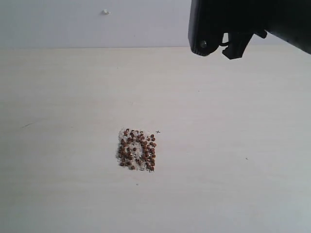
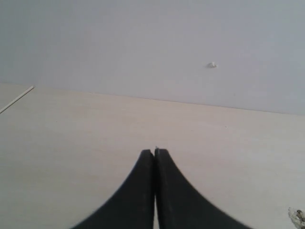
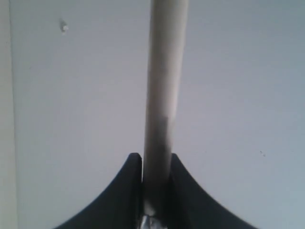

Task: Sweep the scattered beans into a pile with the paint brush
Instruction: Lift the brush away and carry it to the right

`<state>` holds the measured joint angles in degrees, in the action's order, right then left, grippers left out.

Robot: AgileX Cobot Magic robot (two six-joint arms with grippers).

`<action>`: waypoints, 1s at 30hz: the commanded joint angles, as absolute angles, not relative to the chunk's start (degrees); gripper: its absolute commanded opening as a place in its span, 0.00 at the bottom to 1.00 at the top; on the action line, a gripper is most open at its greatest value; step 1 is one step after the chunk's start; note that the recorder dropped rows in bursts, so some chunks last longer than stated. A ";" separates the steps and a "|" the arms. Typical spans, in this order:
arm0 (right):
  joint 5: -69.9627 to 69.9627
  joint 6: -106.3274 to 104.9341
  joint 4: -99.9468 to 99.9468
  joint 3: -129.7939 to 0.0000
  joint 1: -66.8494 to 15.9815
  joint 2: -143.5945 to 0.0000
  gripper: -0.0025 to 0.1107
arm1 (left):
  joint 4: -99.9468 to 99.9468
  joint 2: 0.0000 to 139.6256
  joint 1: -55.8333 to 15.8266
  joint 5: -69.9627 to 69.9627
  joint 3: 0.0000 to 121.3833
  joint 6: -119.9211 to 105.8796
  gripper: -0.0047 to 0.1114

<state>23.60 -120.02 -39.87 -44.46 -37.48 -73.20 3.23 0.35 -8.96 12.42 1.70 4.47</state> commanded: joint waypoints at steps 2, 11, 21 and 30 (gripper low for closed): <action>12.05 -121.27 -38.64 -44.36 -33.95 -72.83 0.02 | 3.71 0.00 -9.28 12.29 1.58 4.52 0.04; -13.24 -95.75 -54.96 -44.45 -33.83 -74.25 0.02 | 3.71 0.00 -9.28 12.29 1.58 4.52 0.04; -30.90 -54.13 -55.01 -44.45 -26.44 -76.19 0.02 | 3.71 0.00 -9.28 12.41 1.58 4.52 0.04; -35.91 -49.78 -59.94 -44.45 -14.19 -80.84 0.02 | 3.71 0.00 -9.28 12.41 1.58 4.52 0.04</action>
<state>-34.65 -49.69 -57.05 -44.46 -16.52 -78.91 3.23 0.35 -8.96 12.42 1.70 4.47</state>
